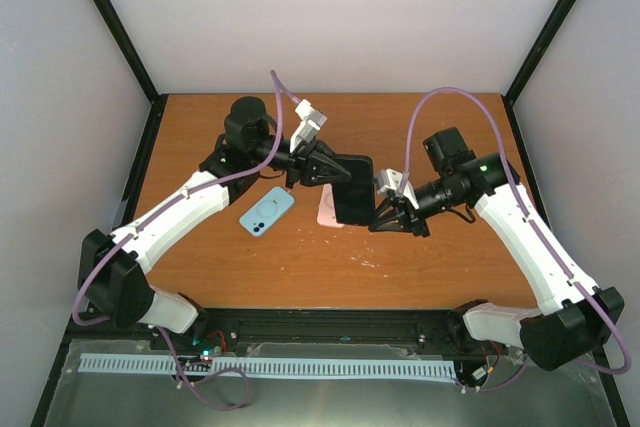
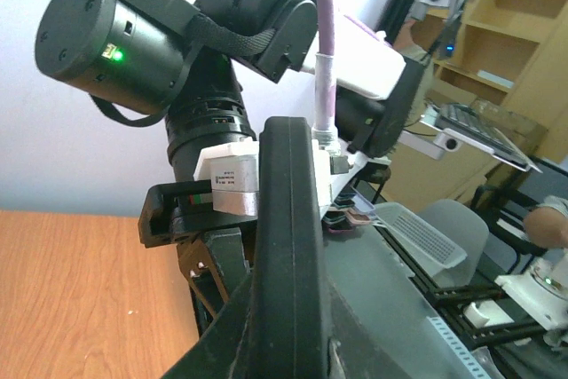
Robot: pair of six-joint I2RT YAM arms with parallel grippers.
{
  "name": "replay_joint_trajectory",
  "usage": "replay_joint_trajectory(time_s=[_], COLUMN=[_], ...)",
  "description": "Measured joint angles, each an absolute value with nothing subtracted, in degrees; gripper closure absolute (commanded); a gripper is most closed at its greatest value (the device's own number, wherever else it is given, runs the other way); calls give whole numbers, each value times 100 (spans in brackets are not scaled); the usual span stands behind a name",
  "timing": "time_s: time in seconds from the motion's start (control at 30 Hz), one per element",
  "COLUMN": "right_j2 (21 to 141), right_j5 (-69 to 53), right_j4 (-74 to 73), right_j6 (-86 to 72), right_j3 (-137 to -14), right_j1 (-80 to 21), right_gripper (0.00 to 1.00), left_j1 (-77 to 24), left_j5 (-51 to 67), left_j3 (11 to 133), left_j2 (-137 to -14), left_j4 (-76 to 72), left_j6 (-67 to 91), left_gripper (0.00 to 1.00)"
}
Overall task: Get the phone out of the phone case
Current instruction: Remove the phone case from the phone.
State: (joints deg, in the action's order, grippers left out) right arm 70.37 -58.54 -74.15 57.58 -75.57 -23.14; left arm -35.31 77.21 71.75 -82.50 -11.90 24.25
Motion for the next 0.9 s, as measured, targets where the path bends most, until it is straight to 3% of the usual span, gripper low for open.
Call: replay_joint_trajectory(time_s=[0.3,0.53,0.7,0.9], right_j2=[7039,6997,6877,6864], right_j5=[-5697,-5527,-5124,-4672], right_j4=[-7990,-7979,-7511,-6753], right_j6=[5955,5916,5172,4045], right_j3=[-8254,-8243,-8195,-7948], right_j1=[-2805,-2921,-2934,-2788], right_gripper=[89,91,91,84], left_j1=[-3540,-3518,-3428,-3245], left_j5=[8506,8680,8586,8239], left_j3=[7607,7273,7229,7063], left_j2=[-8337,-8361,-8399,-8399], left_j4=[-1291,-2370,-2681,-2718], left_j6=[2515,3428,3673,3732], left_gripper=[100,100,100,100])
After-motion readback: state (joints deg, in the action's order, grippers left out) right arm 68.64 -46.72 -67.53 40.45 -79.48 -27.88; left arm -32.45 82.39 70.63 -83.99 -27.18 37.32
